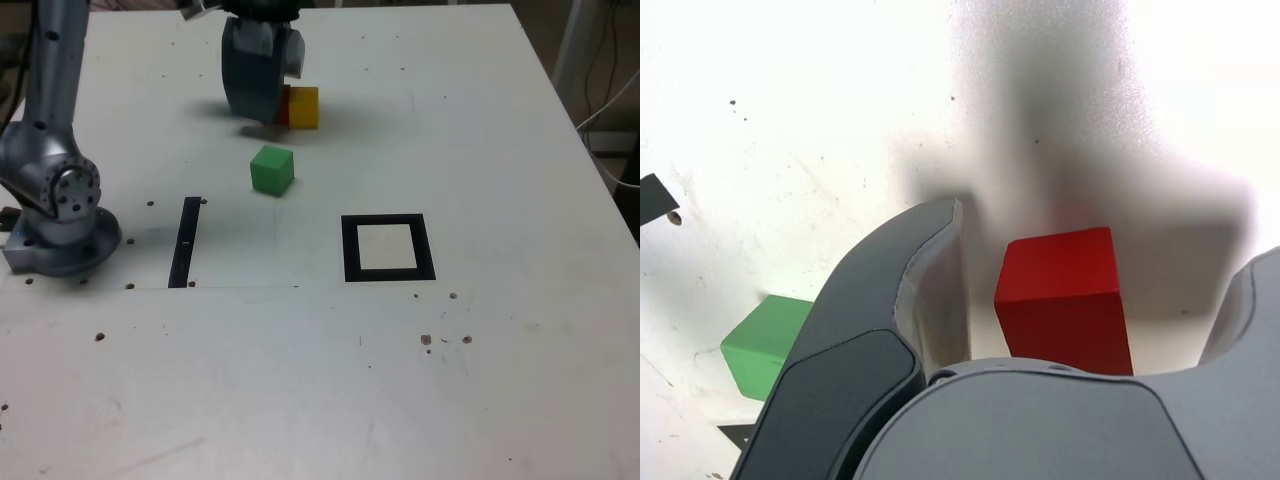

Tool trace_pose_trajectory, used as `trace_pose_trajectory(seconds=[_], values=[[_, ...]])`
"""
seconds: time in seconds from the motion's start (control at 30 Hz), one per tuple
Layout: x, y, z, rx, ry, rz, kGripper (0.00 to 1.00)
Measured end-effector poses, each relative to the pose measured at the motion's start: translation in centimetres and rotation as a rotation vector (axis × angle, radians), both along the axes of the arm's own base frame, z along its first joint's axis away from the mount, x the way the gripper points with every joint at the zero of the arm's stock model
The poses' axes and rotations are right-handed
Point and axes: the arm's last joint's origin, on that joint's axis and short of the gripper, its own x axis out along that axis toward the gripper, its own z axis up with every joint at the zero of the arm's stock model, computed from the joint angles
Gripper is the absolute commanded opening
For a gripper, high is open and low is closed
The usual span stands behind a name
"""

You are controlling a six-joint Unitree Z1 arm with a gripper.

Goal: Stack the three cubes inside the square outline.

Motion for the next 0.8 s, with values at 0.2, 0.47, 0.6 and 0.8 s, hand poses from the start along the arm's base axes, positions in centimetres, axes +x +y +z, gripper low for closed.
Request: trace_pose_trajectory(seconds=[0.2, 0.47, 0.6, 0.8], values=[[0.26, 0.28, -0.59, -0.005, 0.0, 0.001, 0.73], [0.0, 0.66, -0.62, -0.003, -0.008, -0.004, 0.55], [0.04, 0.68, -0.76, -0.019, -0.023, -0.022, 0.49], [0.08, 0.71, -0.91, -0.035, -0.02, -0.041, 0.36]])
